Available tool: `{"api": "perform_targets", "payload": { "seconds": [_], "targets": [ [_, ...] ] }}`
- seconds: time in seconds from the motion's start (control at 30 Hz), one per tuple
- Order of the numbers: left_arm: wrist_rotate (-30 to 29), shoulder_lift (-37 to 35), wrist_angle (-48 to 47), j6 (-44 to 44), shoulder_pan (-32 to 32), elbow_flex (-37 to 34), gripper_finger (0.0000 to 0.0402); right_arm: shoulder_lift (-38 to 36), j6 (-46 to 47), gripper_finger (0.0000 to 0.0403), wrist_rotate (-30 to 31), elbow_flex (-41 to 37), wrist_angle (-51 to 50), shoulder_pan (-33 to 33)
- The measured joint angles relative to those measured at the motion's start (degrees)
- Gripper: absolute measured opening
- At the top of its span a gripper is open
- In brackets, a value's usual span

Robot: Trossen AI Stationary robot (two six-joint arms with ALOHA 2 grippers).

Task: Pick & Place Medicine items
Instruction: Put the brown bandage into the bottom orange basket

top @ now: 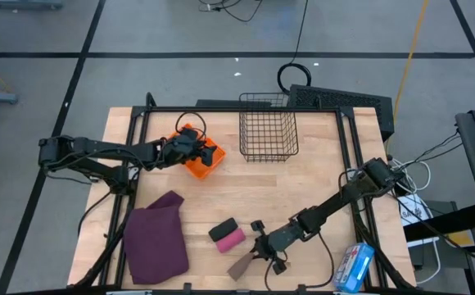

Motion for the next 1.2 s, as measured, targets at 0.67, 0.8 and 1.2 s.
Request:
{"api": "perform_targets", "payload": {
  "seconds": [0.67,0.8,1.2],
  "targets": [
    [31.62,-0.10,14.40,2.88,-4.90,0.02,0.0274,-15.79,-10.62,0.0030,19.60,-0.04,-21.81,-5.18],
    [34.13,-0.08,7.70,2.91,-9.50,4.21,0.0273,-17.19,-13.10,0.0034,20.88,-0.04,-22.68,-8.75],
    [31.49,9.25,-15.61,12.65,-17.01,21.54,0.0273,-17.39,-23.01,0.0031,17.81,-0.04,-17.67,-16.07]
  ]
}}
